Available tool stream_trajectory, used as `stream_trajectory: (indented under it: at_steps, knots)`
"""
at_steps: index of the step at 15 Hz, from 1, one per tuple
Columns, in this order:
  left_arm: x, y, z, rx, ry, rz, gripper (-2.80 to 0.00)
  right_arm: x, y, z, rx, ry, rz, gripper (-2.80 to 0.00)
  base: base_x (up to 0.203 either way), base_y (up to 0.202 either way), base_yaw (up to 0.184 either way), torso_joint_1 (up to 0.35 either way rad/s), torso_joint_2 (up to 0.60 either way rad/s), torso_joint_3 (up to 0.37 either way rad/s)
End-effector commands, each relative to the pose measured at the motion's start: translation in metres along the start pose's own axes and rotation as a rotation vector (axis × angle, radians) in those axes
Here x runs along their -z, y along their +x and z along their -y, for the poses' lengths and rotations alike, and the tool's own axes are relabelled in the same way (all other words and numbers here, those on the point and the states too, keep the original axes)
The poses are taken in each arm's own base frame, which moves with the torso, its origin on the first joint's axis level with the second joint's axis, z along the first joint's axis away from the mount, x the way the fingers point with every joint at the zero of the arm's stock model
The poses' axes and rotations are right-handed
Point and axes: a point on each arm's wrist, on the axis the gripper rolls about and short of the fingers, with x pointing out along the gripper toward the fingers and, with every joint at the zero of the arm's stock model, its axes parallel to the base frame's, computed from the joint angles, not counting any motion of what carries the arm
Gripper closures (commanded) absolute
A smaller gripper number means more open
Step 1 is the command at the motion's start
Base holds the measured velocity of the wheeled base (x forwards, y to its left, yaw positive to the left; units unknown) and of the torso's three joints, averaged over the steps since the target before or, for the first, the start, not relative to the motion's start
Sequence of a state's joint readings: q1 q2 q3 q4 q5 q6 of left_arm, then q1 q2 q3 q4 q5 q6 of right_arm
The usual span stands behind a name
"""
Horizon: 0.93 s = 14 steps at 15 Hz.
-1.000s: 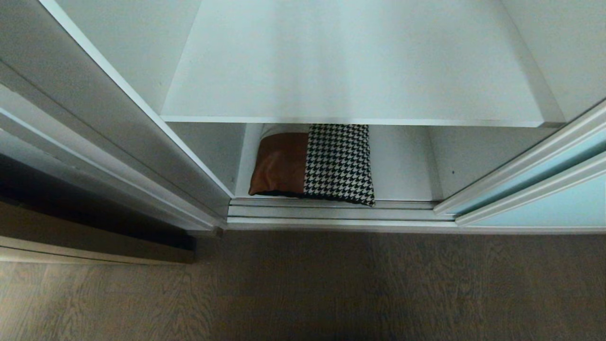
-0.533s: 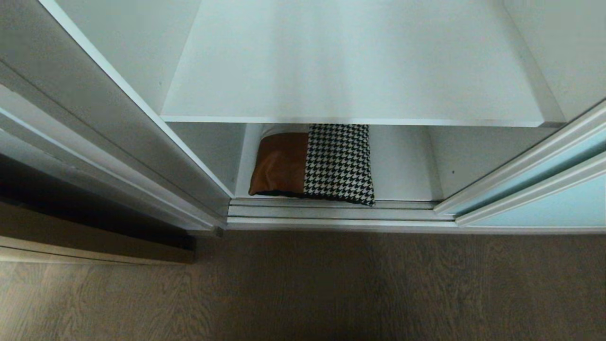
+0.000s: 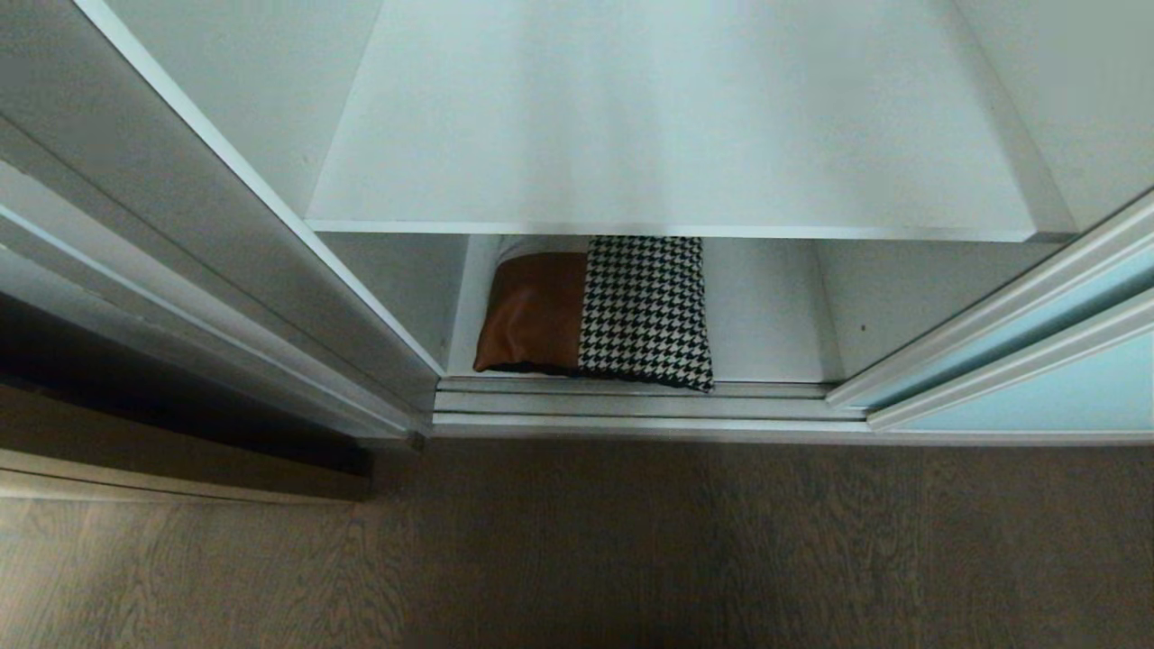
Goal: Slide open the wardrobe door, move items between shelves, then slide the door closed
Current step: Close the door
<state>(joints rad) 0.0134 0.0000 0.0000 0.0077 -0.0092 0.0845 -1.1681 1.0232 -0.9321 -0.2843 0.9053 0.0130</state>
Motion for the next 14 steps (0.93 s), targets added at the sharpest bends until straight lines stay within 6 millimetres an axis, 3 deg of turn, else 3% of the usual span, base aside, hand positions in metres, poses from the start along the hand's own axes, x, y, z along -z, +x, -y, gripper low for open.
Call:
stream_trajectory:
  at_steps: [1, 8, 14]
  knots:
    - [0.000, 0.000, 0.000, 0.000, 0.000, -0.002, 0.00, -0.003, 0.015, 0.019, -0.011, 0.062, -0.013, 0.00, 0.000, 0.000, 0.000, 0.000, 0.00, 0.000]
    - [0.000, 0.000, 0.000, 0.000, 0.000, -0.003, 0.00, -0.016, 0.035, 0.042, -0.045, 0.190, -0.001, 0.00, 0.000, 0.000, 0.000, 0.000, 0.00, 0.000]
    - [0.000, 0.000, 0.000, 0.000, 0.000, -0.003, 0.00, -0.028, 0.049, 0.033, -0.139, 0.236, 0.021, 0.00, 0.000, 0.000, 0.000, 0.000, 0.00, 0.000]
